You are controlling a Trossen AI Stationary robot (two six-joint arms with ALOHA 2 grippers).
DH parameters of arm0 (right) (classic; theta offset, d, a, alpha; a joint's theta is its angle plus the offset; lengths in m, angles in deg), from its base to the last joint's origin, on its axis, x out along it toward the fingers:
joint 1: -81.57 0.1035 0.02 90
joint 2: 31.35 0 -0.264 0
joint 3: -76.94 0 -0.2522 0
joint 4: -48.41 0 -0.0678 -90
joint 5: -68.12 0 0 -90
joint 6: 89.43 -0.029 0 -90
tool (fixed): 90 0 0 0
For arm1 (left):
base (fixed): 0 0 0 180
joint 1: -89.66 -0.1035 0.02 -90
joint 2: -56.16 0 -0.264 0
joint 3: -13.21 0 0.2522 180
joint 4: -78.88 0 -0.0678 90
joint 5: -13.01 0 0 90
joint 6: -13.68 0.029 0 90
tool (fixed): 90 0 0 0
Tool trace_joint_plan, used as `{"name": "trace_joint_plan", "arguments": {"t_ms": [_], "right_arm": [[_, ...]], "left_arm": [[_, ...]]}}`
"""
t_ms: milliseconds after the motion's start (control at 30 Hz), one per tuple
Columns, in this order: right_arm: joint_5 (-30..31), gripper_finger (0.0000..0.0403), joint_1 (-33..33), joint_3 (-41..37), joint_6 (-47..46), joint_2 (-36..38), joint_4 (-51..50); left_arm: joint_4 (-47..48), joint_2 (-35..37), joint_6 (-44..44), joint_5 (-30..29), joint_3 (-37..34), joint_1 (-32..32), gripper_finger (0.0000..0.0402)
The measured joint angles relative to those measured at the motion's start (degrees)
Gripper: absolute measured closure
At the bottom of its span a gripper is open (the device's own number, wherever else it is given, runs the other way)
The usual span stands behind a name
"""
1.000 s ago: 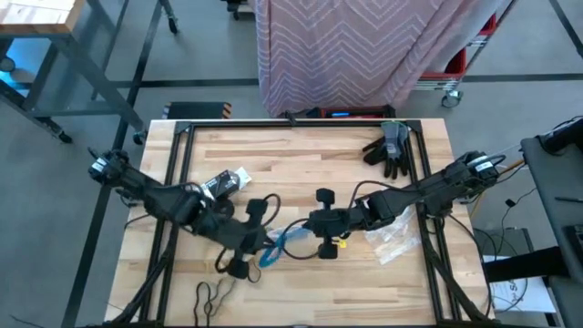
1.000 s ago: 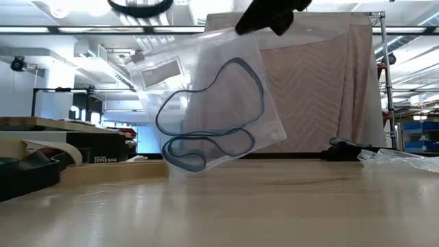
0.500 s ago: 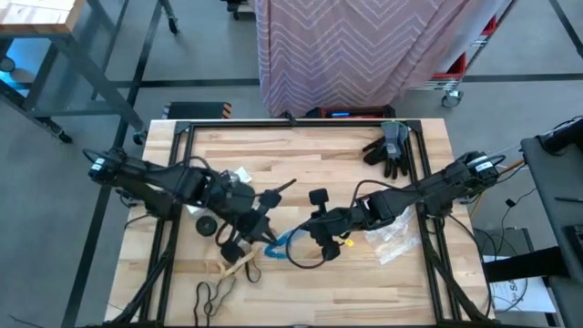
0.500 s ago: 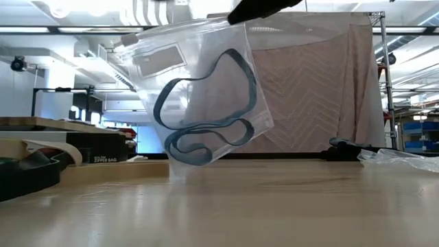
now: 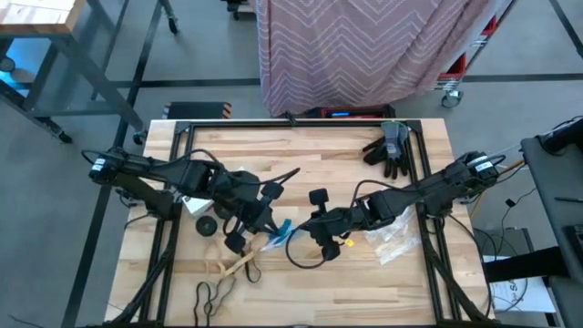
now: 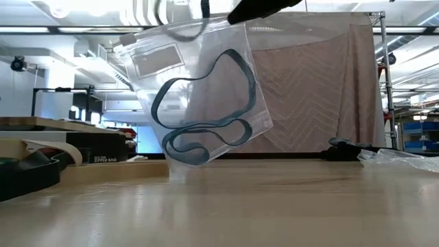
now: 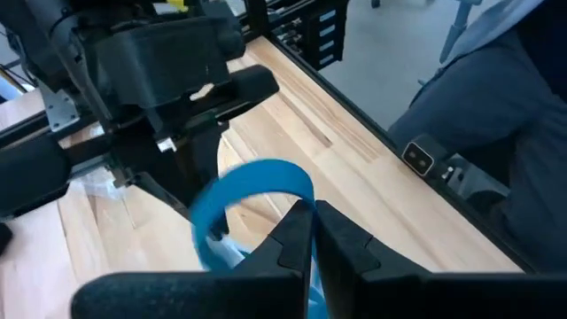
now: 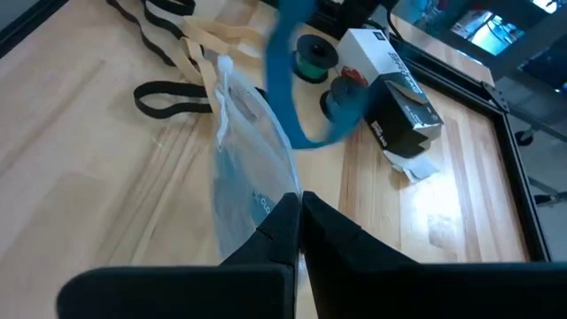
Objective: Sort rubber bands
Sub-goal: Put the blue rubberband into the transparent zip bag
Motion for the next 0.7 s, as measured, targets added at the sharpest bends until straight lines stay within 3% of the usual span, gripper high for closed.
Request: {"name": "trace_joint_plan", "arguments": {"t_ms": [700], "right_arm": [[0.00,0.0403,0.00,0.00,-0.66,0.00,0.02]], "left_arm": [[-0.95,-0.48,-3.56,-0.02,0.09,0.00,0.0402]]}}
